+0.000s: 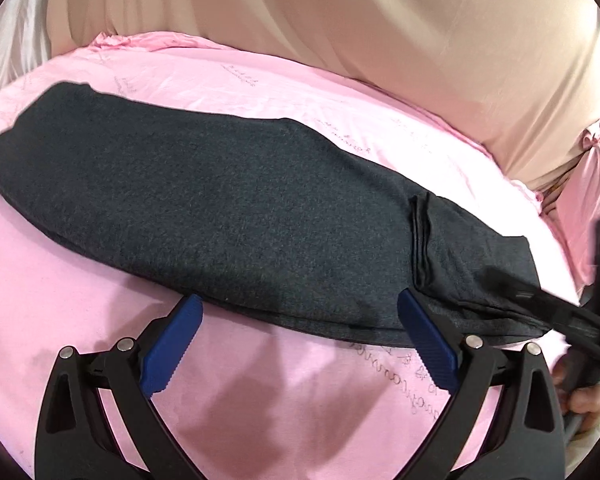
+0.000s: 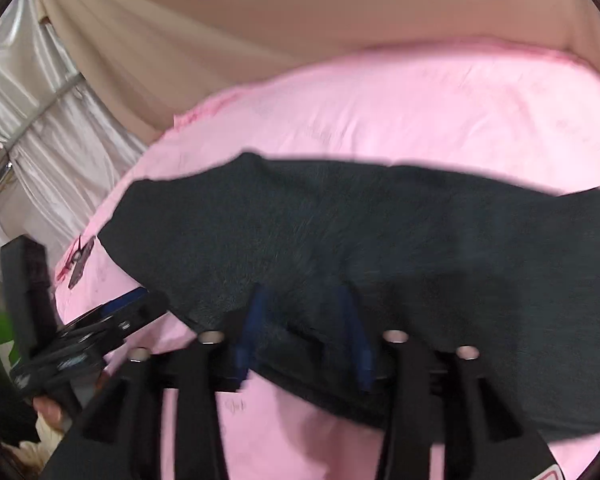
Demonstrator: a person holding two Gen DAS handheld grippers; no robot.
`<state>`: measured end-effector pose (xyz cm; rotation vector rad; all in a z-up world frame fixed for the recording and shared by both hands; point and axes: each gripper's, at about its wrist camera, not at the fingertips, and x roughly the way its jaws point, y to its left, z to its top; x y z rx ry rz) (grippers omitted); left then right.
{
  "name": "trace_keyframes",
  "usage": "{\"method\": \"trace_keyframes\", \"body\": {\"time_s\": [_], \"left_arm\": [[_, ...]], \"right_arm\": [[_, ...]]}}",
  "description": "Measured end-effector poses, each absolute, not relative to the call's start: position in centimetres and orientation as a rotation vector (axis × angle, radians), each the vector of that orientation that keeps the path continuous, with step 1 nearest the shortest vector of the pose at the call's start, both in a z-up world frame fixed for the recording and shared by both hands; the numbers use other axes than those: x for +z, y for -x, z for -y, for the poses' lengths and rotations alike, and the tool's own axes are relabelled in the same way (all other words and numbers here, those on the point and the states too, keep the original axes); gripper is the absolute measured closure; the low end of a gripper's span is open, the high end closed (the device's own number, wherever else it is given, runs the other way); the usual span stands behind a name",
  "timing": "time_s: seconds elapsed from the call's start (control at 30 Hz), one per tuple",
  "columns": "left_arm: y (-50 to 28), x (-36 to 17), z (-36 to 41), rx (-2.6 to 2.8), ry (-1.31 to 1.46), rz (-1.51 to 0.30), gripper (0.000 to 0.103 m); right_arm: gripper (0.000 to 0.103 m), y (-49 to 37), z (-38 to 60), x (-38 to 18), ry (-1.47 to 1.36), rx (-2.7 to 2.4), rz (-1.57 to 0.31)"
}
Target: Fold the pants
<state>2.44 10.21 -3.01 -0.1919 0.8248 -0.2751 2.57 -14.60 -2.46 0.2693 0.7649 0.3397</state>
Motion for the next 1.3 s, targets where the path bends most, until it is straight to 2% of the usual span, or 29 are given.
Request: {"method": "trace_keyframes", "body": {"time_s": [0.17,0.33,0.4,0.43,0.47,0.5,0.53,0.6,0.63,0.67,0.87,1.0,1.3], "left_arm": [[-3.7,-2.0,-6.5,-0.395,0.219,-0.892,0.007],[-7.3,-3.3,-1.8,-0.451,0.279,-1.03,0.007],[-8.2,-4.2,-0.5,-0.46,0.299,-1.076,0.008],[-8.3,-4.2,0.0,-0.446,0.286,-1.064,0.012],[-8.2,-4.2,0.6,-0.44,0.258,-1.051,0.041],[-8.2,-4.4,1.7,-0.469,0.206,-1.067,0.059],[-8.1,-4.6,2.1,-0.454,0.186,-1.077,0.072],[-7.8,-4.7,2.8,-0.407,0.125,-1.051,0.081],[-7.8,-4.5,3.0,-0.407,0.116,-1.045,0.091],[-7.8,-4.5,3.0,-0.433,0.128,-1.048,0.093],[-6.3,-0.3,0.4,-0.395,0.09,-0.89,0.094],[-7.9,-4.1,-1.7,-0.282,0.061,-0.994,0.094],[-6.6,-3.1,-4.2,-0.28,0.148,-0.922,0.08]], "right_arm": [[0.056,2.0,21.1,-0.9,-0.307,0.152,-0.679],[0.053,5.6,27.8,-2.3,-0.438,-0.005,-0.653],[0.052,6.7,29.6,-3.1,-0.475,-0.027,-0.651],[0.052,7.1,30.0,-3.4,-0.484,-0.034,-0.651],[0.051,7.5,30.6,-3.8,-0.493,-0.039,-0.651],[0.05,7.9,31.1,-4.2,-0.503,-0.045,-0.65],[0.048,8.1,31.5,-4.5,-0.513,-0.05,-0.649],[0.048,8.2,32.3,-5.0,-0.534,-0.052,-0.648],[0.048,8.2,32.5,-5.2,-0.545,-0.052,-0.647],[0.048,8.1,32.7,-5.4,-0.557,-0.052,-0.648],[0.045,7.5,32.7,-4.7,-0.559,-0.032,-0.636],[0.043,6.5,32.3,-5.1,-0.55,-0.038,-0.668],[0.043,2.3,28.5,-5.9,-0.523,0.088,-0.781]]}}
